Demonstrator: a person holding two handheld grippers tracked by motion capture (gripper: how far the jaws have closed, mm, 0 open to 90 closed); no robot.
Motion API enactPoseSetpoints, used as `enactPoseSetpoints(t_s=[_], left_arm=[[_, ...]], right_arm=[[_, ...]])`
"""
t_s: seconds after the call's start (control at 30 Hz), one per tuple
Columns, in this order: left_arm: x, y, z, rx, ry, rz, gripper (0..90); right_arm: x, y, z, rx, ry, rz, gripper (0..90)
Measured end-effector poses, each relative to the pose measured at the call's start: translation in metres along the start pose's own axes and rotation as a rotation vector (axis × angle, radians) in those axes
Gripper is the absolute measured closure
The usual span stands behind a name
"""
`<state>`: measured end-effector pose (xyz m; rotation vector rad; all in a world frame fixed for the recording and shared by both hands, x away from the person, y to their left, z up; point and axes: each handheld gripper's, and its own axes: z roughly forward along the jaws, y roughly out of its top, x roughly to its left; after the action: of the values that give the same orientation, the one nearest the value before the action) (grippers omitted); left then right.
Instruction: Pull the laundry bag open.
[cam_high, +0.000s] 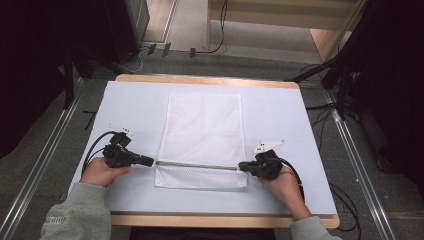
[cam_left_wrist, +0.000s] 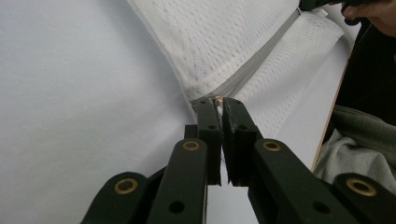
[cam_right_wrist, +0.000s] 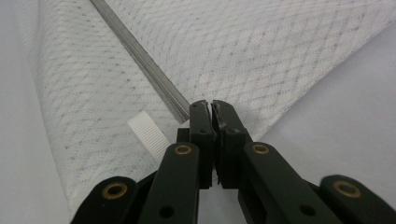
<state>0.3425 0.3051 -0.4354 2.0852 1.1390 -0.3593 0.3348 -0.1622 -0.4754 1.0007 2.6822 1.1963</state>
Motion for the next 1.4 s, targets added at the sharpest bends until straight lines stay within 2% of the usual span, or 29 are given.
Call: enactPoseSetpoints(t_s=[0.13,0.17,0.2,0.27,0.33,0.47,0.6,0.73,0.8,0.93,1.17,1.4], left_arm=[[0.002,-0.003,-0.003,-0.004,0.012,-0.009,87.5],[0.004,-0.005,-0.006,-0.004,0.054,-0.008,90.0],[0.008,-0.006,-0.009,-0.015,0.042,-0.041,90.0],[0.014,-0.009,-0.018,-0.063,0.012,-0.071,90.0],[0.012,-0.010,-0.021,-0.091,0.011,-0.061,90.0],[0.010,-0.009,-0.017,-0.061,0.029,-0.039,90.0],[0.013,-0.010,-0.018,-0.076,0.047,-0.042,88.7],[0.015,-0.011,-0.020,-0.097,0.077,-0.020,82.4],[0.015,-0.012,-0.020,-0.109,0.098,-0.017,78.9],[0.017,-0.013,-0.024,-0.125,0.127,-0.009,75.2],[0.020,-0.015,-0.028,-0.152,0.165,-0.011,67.7],[0.024,-0.016,-0.032,-0.176,0.211,-0.012,60.5]], right_arm=[[0.000,0.000,0.000,0.001,0.001,0.002,88.8],[-0.001,0.000,0.000,0.000,0.001,-0.003,88.8],[-0.001,0.000,0.000,0.001,0.003,0.000,88.8],[-0.001,0.001,0.000,0.003,0.008,0.000,88.8],[-0.002,0.001,0.000,0.005,0.011,0.000,88.8],[-0.002,0.002,0.000,0.009,0.007,-0.005,88.8],[0.000,0.002,0.000,0.012,0.001,-0.001,88.4],[-0.001,0.006,-0.001,0.025,0.026,0.008,81.1],[-0.002,0.007,-0.005,0.008,0.011,0.004,80.3],[-0.008,0.007,-0.017,-0.045,0.001,0.031,77.6],[-0.021,0.000,-0.032,-0.073,-0.044,0.055,72.0],[-0.029,-0.005,-0.040,-0.090,-0.075,0.071,64.7]])
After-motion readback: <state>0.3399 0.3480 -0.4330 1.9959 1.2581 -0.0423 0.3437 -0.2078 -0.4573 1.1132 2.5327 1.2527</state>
